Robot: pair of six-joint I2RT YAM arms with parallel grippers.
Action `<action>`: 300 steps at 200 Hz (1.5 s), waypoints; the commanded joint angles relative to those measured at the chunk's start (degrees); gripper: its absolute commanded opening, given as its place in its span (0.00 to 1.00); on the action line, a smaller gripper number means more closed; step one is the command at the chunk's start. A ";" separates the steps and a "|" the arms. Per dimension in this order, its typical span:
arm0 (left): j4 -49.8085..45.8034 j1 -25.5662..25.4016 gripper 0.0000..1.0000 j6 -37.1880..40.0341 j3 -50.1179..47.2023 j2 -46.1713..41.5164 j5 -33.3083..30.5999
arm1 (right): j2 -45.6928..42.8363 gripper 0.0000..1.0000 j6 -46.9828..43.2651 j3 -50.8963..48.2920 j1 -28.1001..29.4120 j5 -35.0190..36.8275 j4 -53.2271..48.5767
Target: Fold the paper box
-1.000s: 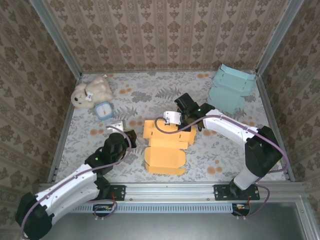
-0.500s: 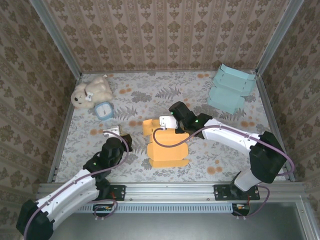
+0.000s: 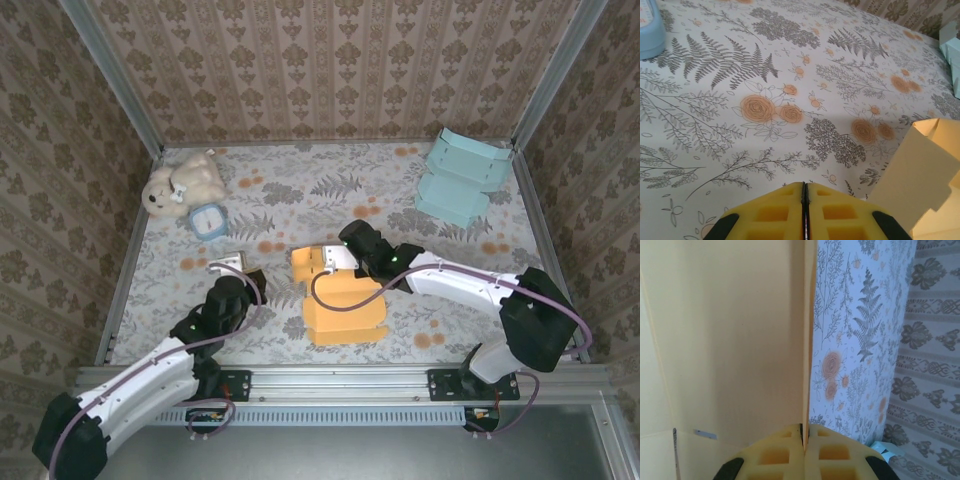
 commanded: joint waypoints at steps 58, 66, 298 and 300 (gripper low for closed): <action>5.67 0.11 0.10 2.63 0.75 4.09 4.14 | -2.85 0.00 -4.47 -6.23 0.06 3.24 12.65; 5.68 0.13 0.10 3.31 1.06 4.42 3.47 | -3.00 0.00 -4.56 -6.59 -0.03 2.26 12.56; 18.73 0.71 0.10 10.49 0.68 20.03 1.39 | 8.34 0.00 -23.05 -26.39 3.50 5.73 66.50; 18.84 0.67 0.10 10.50 0.71 20.22 1.43 | 8.59 0.00 -23.11 -26.39 3.52 5.79 66.74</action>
